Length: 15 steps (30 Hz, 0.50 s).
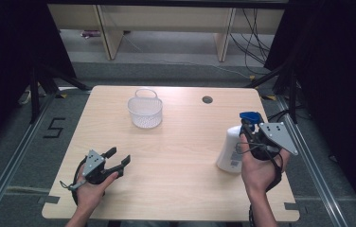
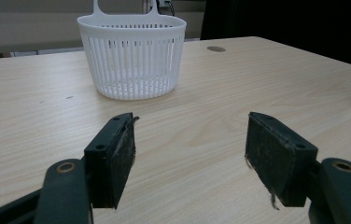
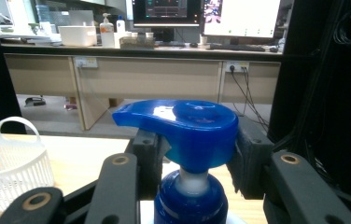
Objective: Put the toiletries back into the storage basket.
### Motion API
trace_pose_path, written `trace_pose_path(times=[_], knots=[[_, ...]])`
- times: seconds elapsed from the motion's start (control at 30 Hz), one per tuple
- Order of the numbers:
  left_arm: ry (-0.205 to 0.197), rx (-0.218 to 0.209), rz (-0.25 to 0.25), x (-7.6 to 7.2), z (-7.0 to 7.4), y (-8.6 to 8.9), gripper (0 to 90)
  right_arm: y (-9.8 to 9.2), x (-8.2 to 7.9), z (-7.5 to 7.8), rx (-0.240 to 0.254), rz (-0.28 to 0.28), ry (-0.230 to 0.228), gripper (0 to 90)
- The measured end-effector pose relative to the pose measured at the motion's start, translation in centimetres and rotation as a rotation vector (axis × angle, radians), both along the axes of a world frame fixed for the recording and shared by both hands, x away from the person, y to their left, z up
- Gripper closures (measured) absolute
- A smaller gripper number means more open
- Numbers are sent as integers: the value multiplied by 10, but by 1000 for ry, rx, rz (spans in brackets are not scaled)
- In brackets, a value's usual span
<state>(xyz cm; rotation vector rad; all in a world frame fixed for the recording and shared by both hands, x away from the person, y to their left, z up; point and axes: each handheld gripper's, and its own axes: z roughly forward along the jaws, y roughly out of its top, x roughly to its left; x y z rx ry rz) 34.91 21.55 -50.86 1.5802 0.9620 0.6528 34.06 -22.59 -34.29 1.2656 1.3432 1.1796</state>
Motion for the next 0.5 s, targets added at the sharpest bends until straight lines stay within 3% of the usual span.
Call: trace_pose_path(times=[0.5], knots=[[1,-3,-1,0,0,0,326,29,20,22,2,56,-10,603]])
